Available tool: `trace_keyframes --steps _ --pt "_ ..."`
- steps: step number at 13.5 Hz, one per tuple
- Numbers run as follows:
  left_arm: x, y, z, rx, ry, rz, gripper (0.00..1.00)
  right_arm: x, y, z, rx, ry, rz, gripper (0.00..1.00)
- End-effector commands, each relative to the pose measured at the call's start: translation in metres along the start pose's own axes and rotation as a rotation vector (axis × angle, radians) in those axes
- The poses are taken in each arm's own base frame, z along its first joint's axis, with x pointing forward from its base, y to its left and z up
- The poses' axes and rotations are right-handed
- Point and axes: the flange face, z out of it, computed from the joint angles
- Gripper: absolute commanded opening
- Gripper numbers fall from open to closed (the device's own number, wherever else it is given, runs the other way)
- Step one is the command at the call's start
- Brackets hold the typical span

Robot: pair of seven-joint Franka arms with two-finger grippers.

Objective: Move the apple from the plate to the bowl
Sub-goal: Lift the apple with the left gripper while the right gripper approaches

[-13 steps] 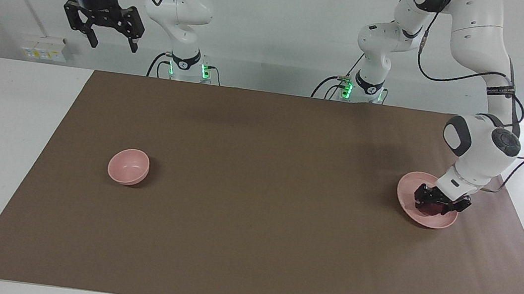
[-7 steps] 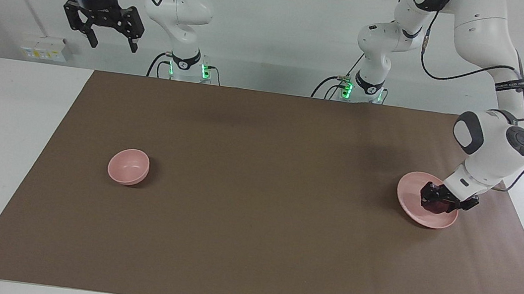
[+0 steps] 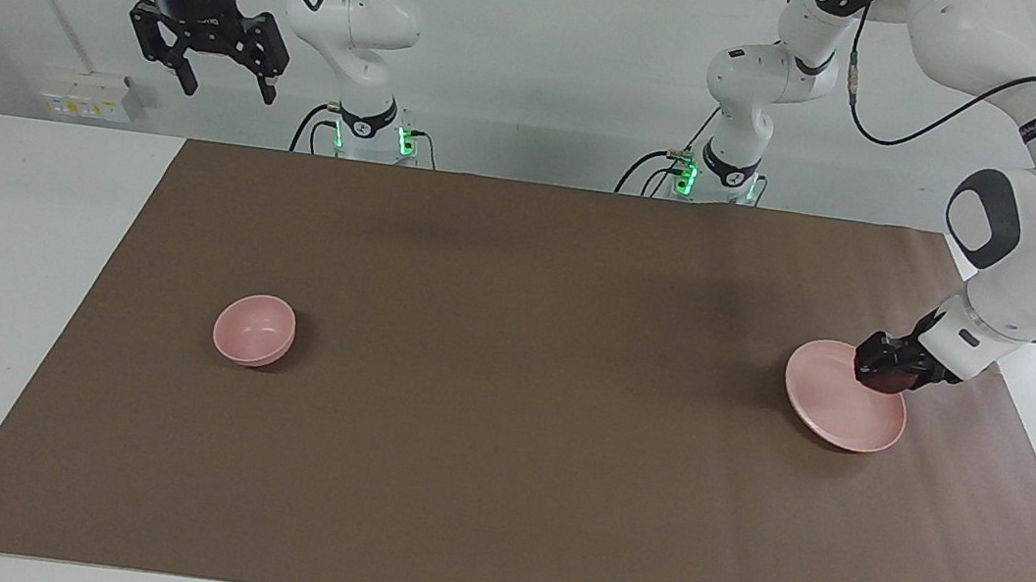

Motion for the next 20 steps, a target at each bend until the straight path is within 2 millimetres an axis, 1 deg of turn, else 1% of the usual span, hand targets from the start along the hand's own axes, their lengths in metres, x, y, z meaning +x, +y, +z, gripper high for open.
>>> trace_keyframes --steps 1,2,3,4,5,6,7,8,10,11,12,13,14,15,17,18,20 --pt "-0.013 0.029 -0.03 0.012 -0.06 -0.111 0.0 -0.001 -0.007 0.02 0.082 -0.035 -0.002 1.0" --pt "-0.015 0.045 -0.036 0.011 -0.074 -0.144 0.0 0.002 -0.01 0.033 0.116 -0.048 -0.002 1.0" --pt "-0.015 0.059 -0.046 -0.006 -0.065 -0.183 0.0 0.005 -0.014 0.04 0.143 -0.039 -0.003 1.0" --pt "-0.014 0.077 -0.051 -0.039 -0.059 -0.257 0.0 0.011 -0.021 0.052 0.174 -0.038 -0.006 1.0" --pt "-0.011 0.086 -0.053 -0.055 -0.043 -0.386 0.0 0.015 -0.028 0.064 0.212 -0.034 0.0 1.0" --pt "-0.009 0.092 -0.053 -0.067 -0.036 -0.472 0.0 0.018 -0.036 0.076 0.256 -0.035 0.017 1.0" --pt "-0.009 0.104 -0.054 -0.094 -0.037 -0.491 0.0 0.023 -0.042 0.088 0.297 -0.047 0.044 1.0" --pt "-0.009 0.111 -0.054 -0.133 -0.049 -0.497 0.0 0.029 -0.048 0.1 0.332 -0.075 0.076 1.0" --pt "-0.01 0.124 -0.057 -0.217 -0.077 -0.527 0.0 0.042 -0.061 0.116 0.41 -0.121 0.211 1.0" --pt "-0.01 0.132 -0.058 -0.242 -0.091 -0.552 0.0 0.047 -0.073 0.12 0.436 -0.128 0.282 1.0" --pt "-0.01 0.132 -0.058 -0.28 -0.104 -0.562 0.0 0.051 -0.086 0.12 0.477 -0.133 0.353 1.0" --pt "-0.011 0.129 -0.064 -0.357 -0.12 -0.575 0.0 0.054 -0.094 0.119 0.539 -0.149 0.416 1.0" --pt "-0.011 0.126 -0.069 -0.405 -0.126 -0.584 0.0 0.058 -0.103 0.124 0.592 -0.181 0.441 1.0" --pt "-0.013 0.129 -0.074 -0.419 -0.119 -0.586 0.0 0.062 -0.108 0.129 0.639 -0.194 0.456 1.0" --pt "-0.017 0.147 -0.072 -0.44 -0.15 -0.569 0.0 0.073 -0.118 0.133 0.755 -0.201 0.484 1.0" --pt "-0.021 0.158 -0.074 -0.464 -0.176 -0.569 0.0 0.074 -0.132 0.133 0.821 -0.204 0.47 1.0" --pt "-0.03 0.183 -0.072 -0.517 -0.255 -0.595 0.0 0.077 -0.151 0.135 0.892 -0.187 0.433 1.0"
